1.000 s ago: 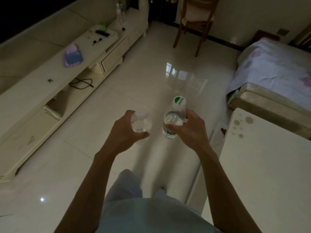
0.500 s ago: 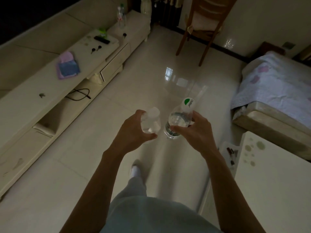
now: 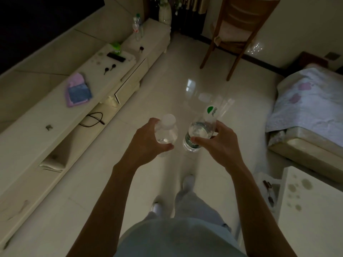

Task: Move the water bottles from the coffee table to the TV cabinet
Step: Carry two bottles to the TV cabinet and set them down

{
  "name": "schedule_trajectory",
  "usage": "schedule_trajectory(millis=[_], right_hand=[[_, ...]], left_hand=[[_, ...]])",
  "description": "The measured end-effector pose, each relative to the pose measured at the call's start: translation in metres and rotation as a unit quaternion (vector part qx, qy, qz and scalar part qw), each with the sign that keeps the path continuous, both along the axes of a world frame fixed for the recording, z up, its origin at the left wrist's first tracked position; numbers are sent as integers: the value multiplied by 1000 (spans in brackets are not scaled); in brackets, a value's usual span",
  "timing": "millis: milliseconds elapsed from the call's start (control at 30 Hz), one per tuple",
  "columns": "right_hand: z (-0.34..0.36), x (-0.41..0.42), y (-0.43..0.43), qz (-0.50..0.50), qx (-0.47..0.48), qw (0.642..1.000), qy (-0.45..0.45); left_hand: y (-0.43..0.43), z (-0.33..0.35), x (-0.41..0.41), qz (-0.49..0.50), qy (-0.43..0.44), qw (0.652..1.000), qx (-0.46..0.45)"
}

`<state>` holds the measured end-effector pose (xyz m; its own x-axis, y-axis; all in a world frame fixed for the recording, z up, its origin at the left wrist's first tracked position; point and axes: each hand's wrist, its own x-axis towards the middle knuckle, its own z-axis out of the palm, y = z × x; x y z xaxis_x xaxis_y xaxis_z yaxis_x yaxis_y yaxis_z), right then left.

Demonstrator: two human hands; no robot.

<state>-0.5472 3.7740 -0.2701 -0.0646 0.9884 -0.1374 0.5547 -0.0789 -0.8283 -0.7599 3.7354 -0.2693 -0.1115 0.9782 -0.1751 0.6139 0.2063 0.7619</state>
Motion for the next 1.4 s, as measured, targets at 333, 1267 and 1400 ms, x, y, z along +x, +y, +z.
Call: schedule_trajectory(millis=[333,1267,1400], right_hand=[[-7,-5,147,54,1,998,23],[7,-84,505,162,-5,986,-30],[11,-113,562,155,-17,987,-46]], left_hand=[[128,1,4,45,30,999,2],[463,-15,-65,96,-24,995,-15],[523,-10,-97,81,-25,996,-8]])
